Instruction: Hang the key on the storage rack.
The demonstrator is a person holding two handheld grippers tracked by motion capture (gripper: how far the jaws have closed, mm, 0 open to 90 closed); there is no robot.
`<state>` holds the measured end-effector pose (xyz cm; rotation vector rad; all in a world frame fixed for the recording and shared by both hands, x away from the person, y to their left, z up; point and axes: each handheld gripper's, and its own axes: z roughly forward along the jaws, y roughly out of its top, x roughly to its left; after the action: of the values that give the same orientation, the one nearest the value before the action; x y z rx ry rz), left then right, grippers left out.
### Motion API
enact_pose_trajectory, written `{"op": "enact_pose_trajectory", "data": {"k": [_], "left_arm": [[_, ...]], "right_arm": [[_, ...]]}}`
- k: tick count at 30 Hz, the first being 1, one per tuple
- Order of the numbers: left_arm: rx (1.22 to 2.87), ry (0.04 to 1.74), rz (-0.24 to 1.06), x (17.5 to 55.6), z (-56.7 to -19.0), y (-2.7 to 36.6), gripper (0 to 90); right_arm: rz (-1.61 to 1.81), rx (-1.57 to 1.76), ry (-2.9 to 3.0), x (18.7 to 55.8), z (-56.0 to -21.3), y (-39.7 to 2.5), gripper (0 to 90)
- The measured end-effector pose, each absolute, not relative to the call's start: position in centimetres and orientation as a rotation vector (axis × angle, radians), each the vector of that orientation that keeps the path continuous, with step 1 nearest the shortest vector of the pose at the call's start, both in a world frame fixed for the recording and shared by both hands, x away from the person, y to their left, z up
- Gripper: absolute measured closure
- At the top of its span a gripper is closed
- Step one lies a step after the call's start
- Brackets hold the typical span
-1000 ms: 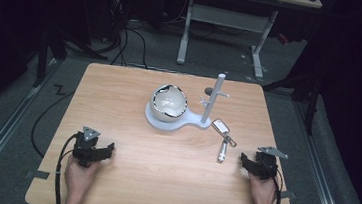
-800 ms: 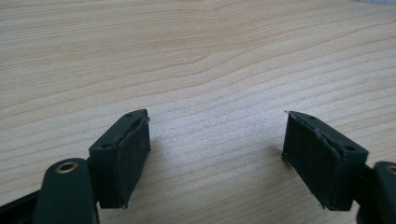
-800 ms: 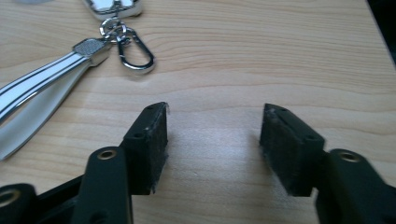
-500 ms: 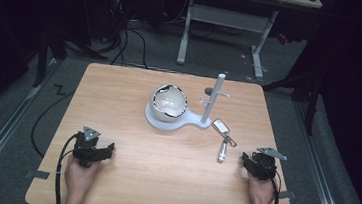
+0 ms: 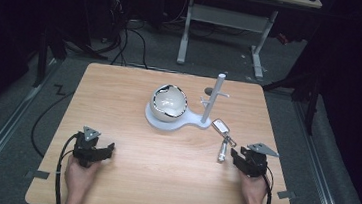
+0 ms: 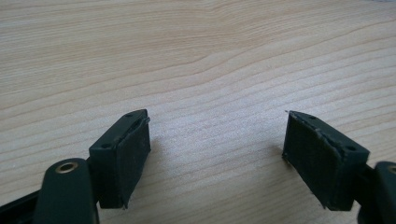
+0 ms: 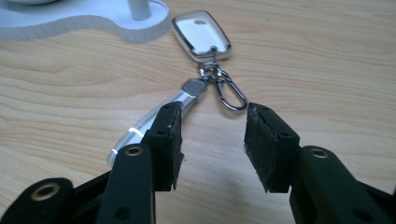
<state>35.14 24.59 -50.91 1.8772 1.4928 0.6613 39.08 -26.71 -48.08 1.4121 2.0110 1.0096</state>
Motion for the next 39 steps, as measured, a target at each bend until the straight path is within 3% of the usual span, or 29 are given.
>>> {"op": "enact_pose_trajectory", "data": {"k": [13,22,25,28,39], "left_arm": [[1.876,1.493,0.661,35.1,-50.9,24.6,23.3],[1.876,1.493,0.660,35.1,-50.9,24.6,23.3],[1.876,1.493,0.660,35.1,-50.9,24.6,23.2],[1.876,1.493,0.660,35.1,-50.9,24.6,23.2],[1.876,1.493,0.658,35.1,-50.9,24.6,23.2]], "right_arm": [[1.006,1.402,2.078,41.6,-48.2,-23.5,53.1],[0.861,1.437,2.115,42.5,-49.5,-23.5,52.8],[0.843,1.436,2.109,42.5,-49.7,-23.8,57.5],[0.822,1.433,2.116,42.5,-49.5,-24.0,72.2],[0.856,1.364,2.082,42.1,-49.0,-24.6,75.4]]}}
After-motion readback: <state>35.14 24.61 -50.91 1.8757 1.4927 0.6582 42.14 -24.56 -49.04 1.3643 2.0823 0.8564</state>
